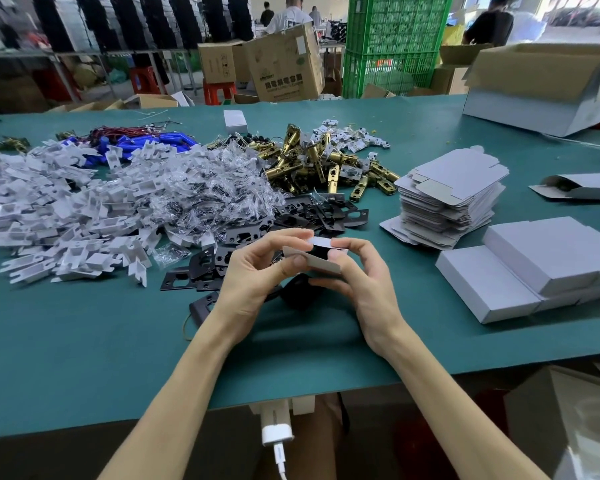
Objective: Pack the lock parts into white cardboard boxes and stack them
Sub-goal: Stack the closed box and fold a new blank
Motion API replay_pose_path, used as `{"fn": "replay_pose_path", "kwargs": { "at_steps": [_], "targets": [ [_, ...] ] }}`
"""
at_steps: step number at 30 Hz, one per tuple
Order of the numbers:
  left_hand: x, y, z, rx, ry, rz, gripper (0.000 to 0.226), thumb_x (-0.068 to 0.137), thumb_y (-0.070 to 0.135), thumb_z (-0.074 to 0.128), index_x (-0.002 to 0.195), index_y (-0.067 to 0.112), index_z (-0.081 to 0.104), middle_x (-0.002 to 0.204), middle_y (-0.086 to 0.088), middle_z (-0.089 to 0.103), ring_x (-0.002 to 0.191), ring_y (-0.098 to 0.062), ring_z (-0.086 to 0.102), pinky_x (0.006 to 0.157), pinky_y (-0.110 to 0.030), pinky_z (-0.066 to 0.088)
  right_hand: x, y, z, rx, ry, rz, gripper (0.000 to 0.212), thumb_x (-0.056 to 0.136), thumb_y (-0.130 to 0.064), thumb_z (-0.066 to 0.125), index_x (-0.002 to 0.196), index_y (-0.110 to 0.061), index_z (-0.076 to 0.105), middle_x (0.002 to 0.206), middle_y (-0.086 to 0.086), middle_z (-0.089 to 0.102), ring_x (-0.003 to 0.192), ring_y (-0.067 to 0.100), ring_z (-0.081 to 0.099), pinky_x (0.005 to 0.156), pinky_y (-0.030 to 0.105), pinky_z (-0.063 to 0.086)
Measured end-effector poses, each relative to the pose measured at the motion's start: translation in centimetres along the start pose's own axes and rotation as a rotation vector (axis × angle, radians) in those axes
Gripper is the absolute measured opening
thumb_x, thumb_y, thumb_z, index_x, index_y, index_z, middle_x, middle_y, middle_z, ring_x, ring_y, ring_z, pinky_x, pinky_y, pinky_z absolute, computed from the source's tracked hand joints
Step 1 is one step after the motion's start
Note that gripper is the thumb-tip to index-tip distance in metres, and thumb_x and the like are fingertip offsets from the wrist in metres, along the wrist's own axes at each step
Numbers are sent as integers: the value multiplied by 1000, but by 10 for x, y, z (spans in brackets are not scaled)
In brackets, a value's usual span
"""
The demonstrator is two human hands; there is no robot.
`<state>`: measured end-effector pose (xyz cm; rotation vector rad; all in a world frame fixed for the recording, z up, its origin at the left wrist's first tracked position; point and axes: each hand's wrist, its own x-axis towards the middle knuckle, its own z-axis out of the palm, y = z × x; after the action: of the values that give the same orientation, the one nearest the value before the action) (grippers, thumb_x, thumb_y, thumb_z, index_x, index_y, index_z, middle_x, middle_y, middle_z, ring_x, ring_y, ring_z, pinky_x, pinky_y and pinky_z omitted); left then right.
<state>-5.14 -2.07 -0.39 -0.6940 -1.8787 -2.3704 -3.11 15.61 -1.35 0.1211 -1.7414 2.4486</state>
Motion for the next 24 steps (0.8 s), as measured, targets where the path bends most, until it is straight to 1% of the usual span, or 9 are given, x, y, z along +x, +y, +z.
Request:
{"fn": "replay_pose_path", "kwargs": {
  "at_steps": [2,6,9,12,13,15,18,21,24],
  "targets": [
    [0,0,0,31,-15,23,14,88,21,79,97,10,80,136,-5,69,133,-22,60,104,-31,51,0,-1,0,26,-2,-3,52,79,-39,75,114,-4,60,125,26,64,103,35,72,80,40,61],
    [0,-3,0,97,-5,19,25,90,20,73,107,2,76,141,-3,66,137,-23,57,111,-41,49,1,0,-1,26,0,-6,51,79,-38,76,113,-3,61,125,23,66,106,34,72,90,45,60],
    [-1,-3,2,97,31,12,32,90,24,72,109,-2,75,140,-3,66,133,-30,60,102,-50,57,2,2,-2,-34,27,-23,45,79,-39,76,111,-9,64,123,18,68,111,34,70,97,47,57],
    [-1,-4,4,101,83,7,27,92,21,72,103,-3,76,132,-10,68,124,-37,63,94,-56,60,3,5,-3,-64,17,-28,30,85,-30,74,108,-13,66,121,16,69,112,32,69,98,47,57],
    [-1,-5,4,99,100,7,26,92,19,72,102,-5,75,129,-12,68,123,-39,63,93,-55,60,3,5,-4,-69,3,-25,25,87,-27,73,108,-14,66,120,15,69,111,31,69,99,47,57],
    [-1,-4,4,85,132,8,25,91,18,71,102,-4,74,126,-14,68,117,-35,66,87,-45,63,3,5,-3,-72,-22,-14,28,89,-32,72,109,-14,66,122,16,68,113,32,68,99,47,56],
    [0,-4,4,82,162,7,21,93,15,71,108,1,74,124,-21,69,110,-28,68,82,-31,62,1,3,0,-62,-38,14,53,84,-52,74,115,-10,64,126,18,66,117,32,66,101,46,55],
    [0,-6,4,80,134,-4,26,95,11,70,118,-1,70,125,-19,69,109,-24,67,86,-30,59,2,3,0,-99,-15,13,55,84,-53,73,115,-9,63,130,17,63,122,36,61,102,50,54],
    [0,-9,4,153,109,-12,26,94,20,73,111,1,70,132,-10,68,125,-30,63,103,-48,54,2,4,-1,-146,38,-8,45,86,-43,70,114,-9,62,140,4,55,131,27,55,104,49,52]
  ]
}}
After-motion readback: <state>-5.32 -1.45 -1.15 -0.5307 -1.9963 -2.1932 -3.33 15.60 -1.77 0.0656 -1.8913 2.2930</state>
